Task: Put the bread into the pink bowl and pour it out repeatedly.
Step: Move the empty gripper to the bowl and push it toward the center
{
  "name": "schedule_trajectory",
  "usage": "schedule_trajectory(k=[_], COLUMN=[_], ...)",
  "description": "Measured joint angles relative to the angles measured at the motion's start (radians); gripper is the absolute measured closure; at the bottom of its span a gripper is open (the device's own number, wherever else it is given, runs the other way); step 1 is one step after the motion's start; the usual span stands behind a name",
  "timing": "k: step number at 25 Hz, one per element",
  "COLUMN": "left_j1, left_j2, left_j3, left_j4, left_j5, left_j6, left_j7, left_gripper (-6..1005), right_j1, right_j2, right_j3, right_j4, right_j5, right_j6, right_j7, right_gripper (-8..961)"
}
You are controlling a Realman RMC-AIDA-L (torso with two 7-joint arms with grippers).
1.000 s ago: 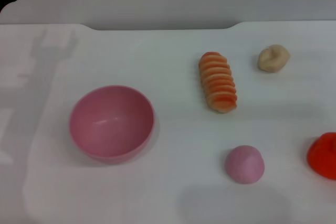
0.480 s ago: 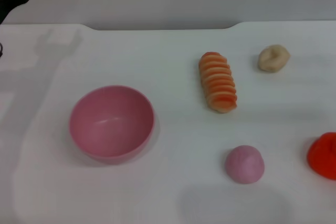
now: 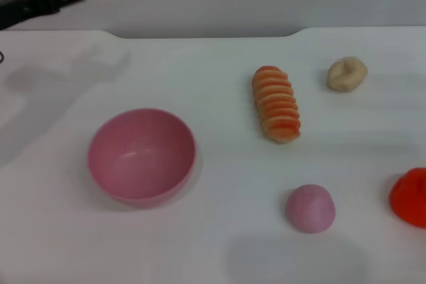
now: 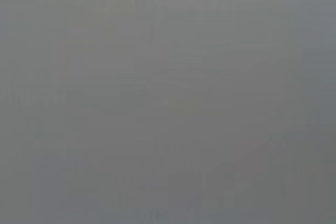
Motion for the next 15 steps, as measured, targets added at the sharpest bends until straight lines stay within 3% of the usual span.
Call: schedule_trajectory(k=[4, 8, 12, 15], left_j1=[-0.050, -0.086, -0.092, -0.098], left_j2=[0.017, 0.004, -0.008, -0.038], left_j3=[-0.163, -0.324, -0.346, -0.344], left_j4=[0.075, 0.166, 0.260, 0.289], left_j5=[0.376, 0.610, 0.731, 0.808], left_j6=[0.292, 0.531, 0.648, 0.697], left_j7=[-0.259, -0.371, -0.471, -0.503], left_gripper=[176, 176, 263, 284], right_j1=[0.007, 0.010, 0.010, 0.010], right_j2=[-0.002, -0.003, 0.001, 0.002], right_j3=[0.000, 0.000, -0.003, -0.008], right_j4=[0.000, 0.001, -0.006, -0.006], right_j5=[-0.002, -0.002, -0.002, -0.002], right_j6=[-0.033, -0.046, -0.042, -0.040], right_j7=[0.000, 0.000, 0.004, 0.006], right_gripper=[254, 254, 254, 254])
